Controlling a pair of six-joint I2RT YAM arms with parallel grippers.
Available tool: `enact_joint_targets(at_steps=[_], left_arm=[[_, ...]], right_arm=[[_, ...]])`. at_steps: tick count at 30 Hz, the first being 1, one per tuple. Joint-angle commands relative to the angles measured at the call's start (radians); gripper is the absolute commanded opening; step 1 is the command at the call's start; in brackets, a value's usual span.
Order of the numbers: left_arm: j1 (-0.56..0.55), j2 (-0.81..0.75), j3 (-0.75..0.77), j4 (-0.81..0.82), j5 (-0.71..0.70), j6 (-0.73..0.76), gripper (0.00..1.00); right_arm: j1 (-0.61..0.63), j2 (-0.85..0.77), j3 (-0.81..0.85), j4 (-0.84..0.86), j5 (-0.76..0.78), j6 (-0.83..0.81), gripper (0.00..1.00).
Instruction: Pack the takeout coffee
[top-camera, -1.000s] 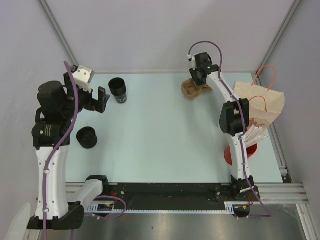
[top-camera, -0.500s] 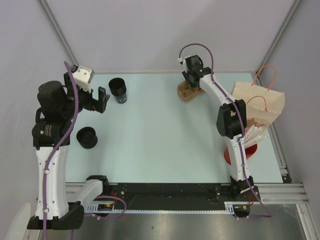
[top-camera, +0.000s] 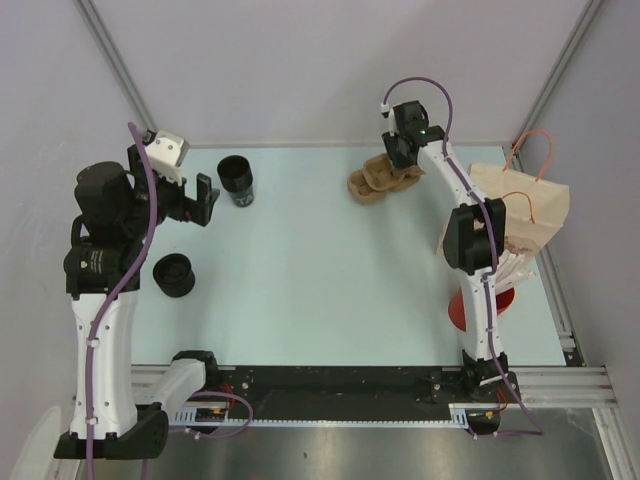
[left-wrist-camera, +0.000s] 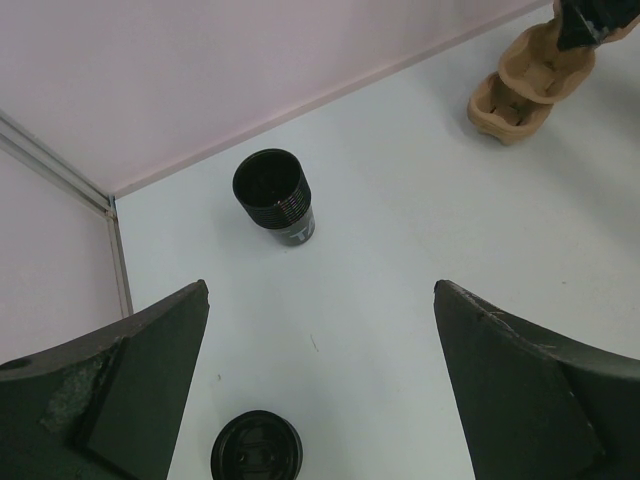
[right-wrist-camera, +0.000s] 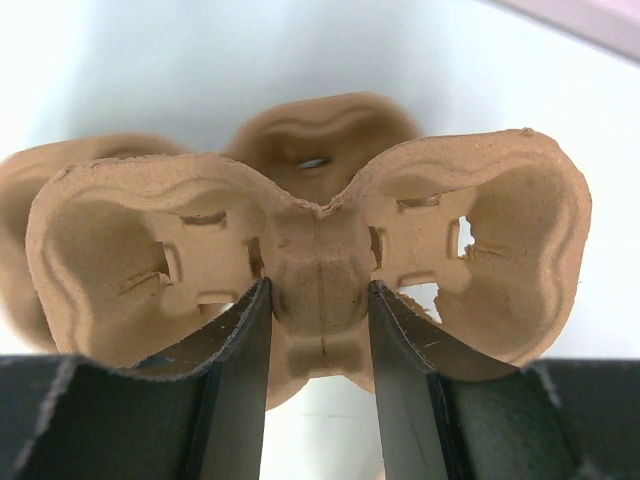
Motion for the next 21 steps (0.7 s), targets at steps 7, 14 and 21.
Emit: enact_joint_targets(at_steps=[7,14,21], left_arm=[[-0.001,-0.016,-0.004,0.029,0.017,-0.023,1.0],[-0.001,-0.022,-0.007,0.029,0.017,-0.023,1.0],[-0.001,-0.02,-0.009,0.029,0.014,-0.021,1.0]], right_arm=[[0.069,-0.073,0.053,-0.034,-0.192,0.051,0.26],[0.106,-0.032,0.058,-0.037,-0.173,0.04,0.26],[0.114,-0.014,0.044,-0.046,-0.129,0.023,0.29]])
